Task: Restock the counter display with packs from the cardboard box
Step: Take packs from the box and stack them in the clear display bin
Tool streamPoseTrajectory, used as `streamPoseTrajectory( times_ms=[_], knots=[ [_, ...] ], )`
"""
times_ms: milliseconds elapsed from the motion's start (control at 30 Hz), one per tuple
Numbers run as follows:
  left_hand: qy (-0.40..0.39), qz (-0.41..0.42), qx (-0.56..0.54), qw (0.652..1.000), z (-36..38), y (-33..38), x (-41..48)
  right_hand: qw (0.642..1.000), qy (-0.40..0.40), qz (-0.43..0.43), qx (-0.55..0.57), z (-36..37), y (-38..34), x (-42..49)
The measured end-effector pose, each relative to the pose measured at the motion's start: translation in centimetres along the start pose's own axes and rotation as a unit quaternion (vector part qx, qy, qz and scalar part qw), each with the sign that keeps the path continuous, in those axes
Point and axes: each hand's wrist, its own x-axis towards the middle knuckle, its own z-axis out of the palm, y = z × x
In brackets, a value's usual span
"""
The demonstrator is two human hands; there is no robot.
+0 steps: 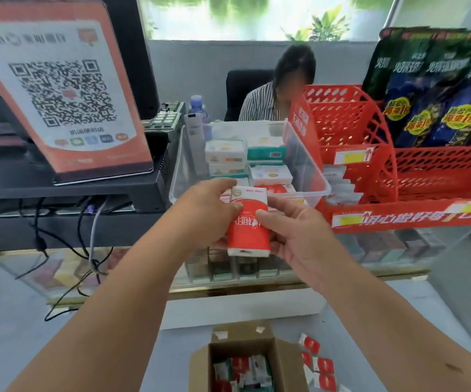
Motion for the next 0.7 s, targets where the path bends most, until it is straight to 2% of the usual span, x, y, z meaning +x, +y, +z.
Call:
streamPoseTrajectory(
  times_ms=[300, 400, 533, 700],
  knots=[
    [0.120, 0.007, 0.070, 0.990, -2.9, 3.9, 5.0, 0.996, 0.025, -0.051, -0.074, -1.9, -7.5, 9.2],
    [0.117, 0.010, 0.094, 0.989, -3.7, 3.9, 6.3, 0.994, 0.020, -0.018, -0.108, -1.1, -7.5, 11.6],
    [0.090, 0.022, 0.128, 0.987, -4.4, 3.6, 8.2, 0.978, 0.023, 0.032, -0.205, 0.3, -6.4, 14.6],
    [0.063, 0.048, 0.172, 0.982, -5.7, 3.0, 9.9, 0.931, -0.003, 0.165, -0.324, 2.8, -4.5, 17.3]
  ],
)
